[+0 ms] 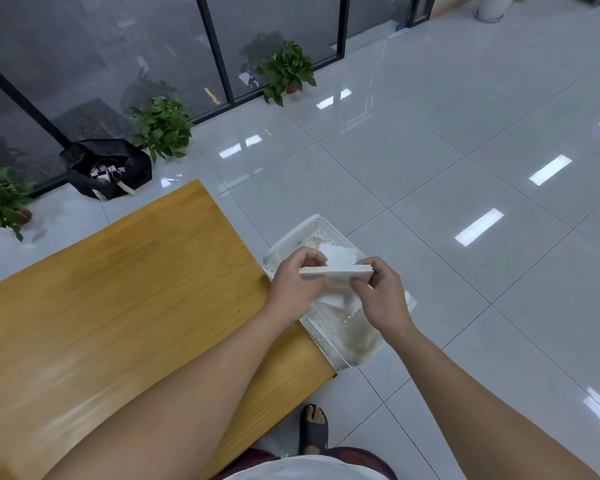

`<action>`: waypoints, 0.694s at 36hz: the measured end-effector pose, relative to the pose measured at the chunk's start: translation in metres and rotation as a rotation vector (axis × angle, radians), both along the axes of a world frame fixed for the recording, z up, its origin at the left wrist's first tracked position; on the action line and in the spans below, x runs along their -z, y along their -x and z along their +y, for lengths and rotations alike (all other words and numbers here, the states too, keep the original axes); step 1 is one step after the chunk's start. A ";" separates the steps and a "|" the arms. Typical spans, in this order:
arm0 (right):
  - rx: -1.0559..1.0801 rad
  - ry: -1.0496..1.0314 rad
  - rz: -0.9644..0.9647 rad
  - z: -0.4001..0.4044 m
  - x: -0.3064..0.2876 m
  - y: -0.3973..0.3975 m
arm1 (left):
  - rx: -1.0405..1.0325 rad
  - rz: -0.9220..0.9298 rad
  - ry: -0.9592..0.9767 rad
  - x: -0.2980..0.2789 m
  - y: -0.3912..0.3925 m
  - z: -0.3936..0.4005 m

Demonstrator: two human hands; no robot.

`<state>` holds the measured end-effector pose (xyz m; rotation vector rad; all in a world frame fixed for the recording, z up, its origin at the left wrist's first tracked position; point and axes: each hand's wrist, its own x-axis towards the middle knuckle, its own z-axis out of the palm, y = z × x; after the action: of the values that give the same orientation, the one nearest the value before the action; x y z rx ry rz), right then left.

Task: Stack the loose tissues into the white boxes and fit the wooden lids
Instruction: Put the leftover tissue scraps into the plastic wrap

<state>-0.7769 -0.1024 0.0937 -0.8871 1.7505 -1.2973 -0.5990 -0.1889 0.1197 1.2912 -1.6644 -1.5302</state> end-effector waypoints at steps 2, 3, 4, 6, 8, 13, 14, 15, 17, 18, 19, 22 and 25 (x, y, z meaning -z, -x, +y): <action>-0.016 -0.022 0.000 0.000 0.003 -0.003 | 0.006 -0.033 -0.056 0.006 0.001 0.003; -0.020 -0.030 0.001 0.000 0.004 -0.004 | 0.007 -0.055 -0.075 0.008 0.002 0.004; -0.018 -0.034 -0.001 0.000 0.004 -0.005 | 0.006 -0.071 -0.085 0.010 0.002 0.005; 0.003 -0.037 -0.019 0.000 0.003 -0.006 | 0.005 -0.083 -0.084 0.013 0.003 0.004; 0.026 -0.043 -0.038 0.000 0.002 -0.006 | 0.014 -0.085 -0.077 0.014 0.005 0.004; 0.028 -0.046 -0.021 0.004 0.002 -0.006 | -0.022 -0.100 -0.074 0.019 0.006 0.002; 0.022 -0.053 -0.014 0.004 0.003 -0.006 | -0.017 -0.109 -0.080 0.020 0.004 0.002; 0.015 -0.065 -0.001 0.004 0.003 -0.006 | -0.006 -0.121 -0.086 0.020 0.004 0.002; -0.001 -0.091 0.042 0.005 0.004 -0.004 | 0.006 -0.132 -0.090 0.020 0.003 0.003; -0.004 -0.091 0.062 0.005 0.004 -0.003 | -0.003 -0.126 -0.088 0.020 0.003 0.002; -0.002 -0.083 0.078 0.005 0.003 -0.002 | -0.017 -0.112 -0.084 0.019 0.003 0.002; 0.036 -0.036 0.066 0.004 -0.009 0.000 | -0.068 -0.037 -0.081 0.012 0.001 -0.002; 0.065 -0.006 -0.013 0.001 -0.024 -0.002 | -0.087 0.016 -0.115 -0.001 -0.006 -0.008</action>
<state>-0.7747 -0.1013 0.1173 -0.8234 1.7852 -1.3360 -0.5930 -0.1969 0.1211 1.3880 -1.5098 -1.5997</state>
